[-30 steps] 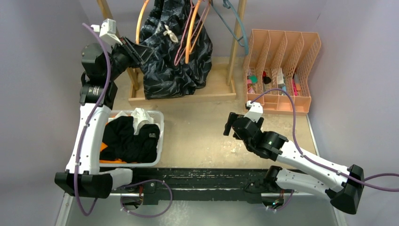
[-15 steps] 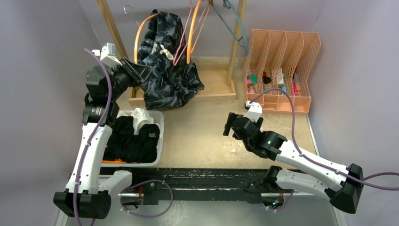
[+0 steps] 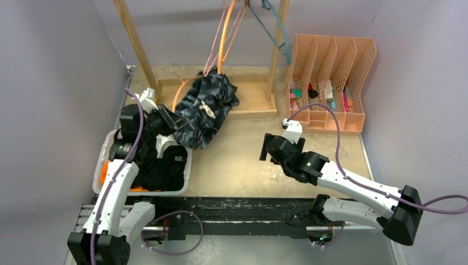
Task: Remove the shorts from the hanger
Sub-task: Pick up the hanger from the clothes rod, then remove the shorts from the hanger.
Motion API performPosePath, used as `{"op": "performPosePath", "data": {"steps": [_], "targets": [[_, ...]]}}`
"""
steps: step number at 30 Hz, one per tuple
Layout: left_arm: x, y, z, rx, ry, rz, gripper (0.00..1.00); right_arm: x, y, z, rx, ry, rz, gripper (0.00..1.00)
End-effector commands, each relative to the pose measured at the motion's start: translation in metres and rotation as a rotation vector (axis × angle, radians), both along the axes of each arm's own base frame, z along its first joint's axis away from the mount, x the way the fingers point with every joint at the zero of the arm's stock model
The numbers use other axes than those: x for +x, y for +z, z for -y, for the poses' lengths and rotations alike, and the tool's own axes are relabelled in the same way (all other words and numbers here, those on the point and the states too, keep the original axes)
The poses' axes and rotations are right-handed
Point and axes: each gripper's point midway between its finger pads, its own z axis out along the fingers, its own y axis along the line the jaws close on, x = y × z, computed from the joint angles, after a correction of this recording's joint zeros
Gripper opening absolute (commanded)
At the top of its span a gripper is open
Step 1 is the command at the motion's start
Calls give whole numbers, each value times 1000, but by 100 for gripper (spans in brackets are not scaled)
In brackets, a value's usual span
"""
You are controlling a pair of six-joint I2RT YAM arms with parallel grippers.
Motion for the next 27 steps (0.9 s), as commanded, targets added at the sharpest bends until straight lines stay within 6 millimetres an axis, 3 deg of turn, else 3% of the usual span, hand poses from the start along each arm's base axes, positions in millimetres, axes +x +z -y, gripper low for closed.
{"op": "performPosePath", "data": {"steps": [1,4,7,11,16,20,23,27], "targets": [[-15,-19,25,-38,-159,-32,0,7,16,-12,41,6,16,99],[-24,-31,49,-22,-220,-40,0,8,19,-19,72,2,6,99],[-36,-47,83,-3,-296,-78,0,9,32,-23,114,-11,11,99],[-58,-73,112,85,-322,-87,0,9,51,-27,176,-10,31,99],[-67,-84,112,188,-264,-34,0,4,66,-26,232,-1,52,98],[-81,-80,129,272,-300,36,0,2,79,-28,308,3,77,98],[-101,-77,152,349,-321,79,0,1,88,-31,388,-6,99,98],[-147,-87,176,405,-337,137,0,3,102,-35,429,18,142,96]]}}
